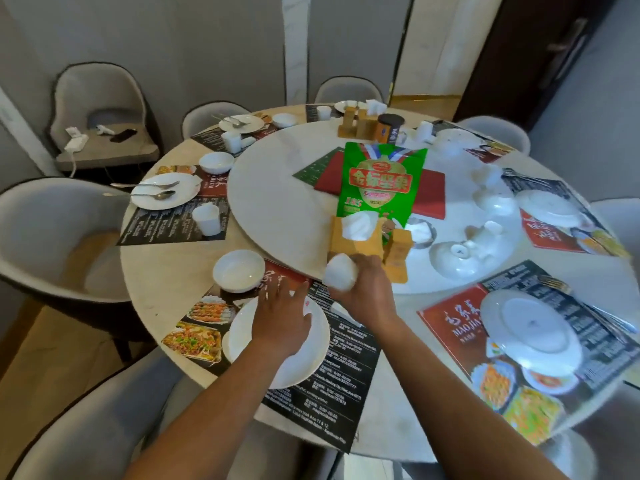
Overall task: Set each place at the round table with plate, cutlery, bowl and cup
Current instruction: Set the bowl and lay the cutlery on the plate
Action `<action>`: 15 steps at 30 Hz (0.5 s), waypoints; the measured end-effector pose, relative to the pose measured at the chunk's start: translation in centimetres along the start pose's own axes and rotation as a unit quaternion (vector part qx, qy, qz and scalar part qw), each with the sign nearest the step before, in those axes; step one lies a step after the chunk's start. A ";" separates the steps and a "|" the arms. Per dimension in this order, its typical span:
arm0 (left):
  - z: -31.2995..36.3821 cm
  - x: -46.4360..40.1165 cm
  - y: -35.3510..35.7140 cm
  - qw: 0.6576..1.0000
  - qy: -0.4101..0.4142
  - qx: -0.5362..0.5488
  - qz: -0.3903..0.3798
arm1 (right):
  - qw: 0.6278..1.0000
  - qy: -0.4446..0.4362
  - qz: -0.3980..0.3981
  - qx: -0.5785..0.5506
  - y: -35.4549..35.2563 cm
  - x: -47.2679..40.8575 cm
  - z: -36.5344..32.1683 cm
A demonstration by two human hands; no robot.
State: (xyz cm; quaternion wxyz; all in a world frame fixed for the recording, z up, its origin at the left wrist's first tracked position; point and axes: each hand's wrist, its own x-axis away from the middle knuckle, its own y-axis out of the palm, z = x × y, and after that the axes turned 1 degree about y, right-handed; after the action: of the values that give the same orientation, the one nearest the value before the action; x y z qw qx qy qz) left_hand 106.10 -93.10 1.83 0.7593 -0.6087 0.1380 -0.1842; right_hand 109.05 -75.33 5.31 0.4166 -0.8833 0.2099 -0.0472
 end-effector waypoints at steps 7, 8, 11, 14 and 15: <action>2.3 1.0 0.8 0.998 0.038 -0.005 -0.046 | 0.976 0.171 0.087 -0.100 -0.9 5.7 6.2; 2.5 1.1 0.8 0.998 0.041 -0.002 -0.052 | 0.975 0.180 0.084 -0.104 -0.8 6.1 6.7; 2.9 1.1 1.2 0.997 0.047 0.004 -0.067 | 0.970 0.185 0.078 -0.137 -0.2 6.7 7.9; 3.0 1.0 1.6 0.996 0.046 0.004 -0.072 | 0.970 0.180 0.079 -0.142 0.4 6.6 8.3; 3.0 1.0 1.8 0.996 0.047 0.001 -0.071 | 0.970 0.178 0.081 -0.144 0.5 6.5 8.5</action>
State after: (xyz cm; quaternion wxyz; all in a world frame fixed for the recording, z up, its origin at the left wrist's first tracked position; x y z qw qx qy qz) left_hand 108.46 -90.60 0.76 0.7378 -0.6068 0.1296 -0.2658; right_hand 116.96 -72.22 -1.18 0.2430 -0.8914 0.3564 -0.1391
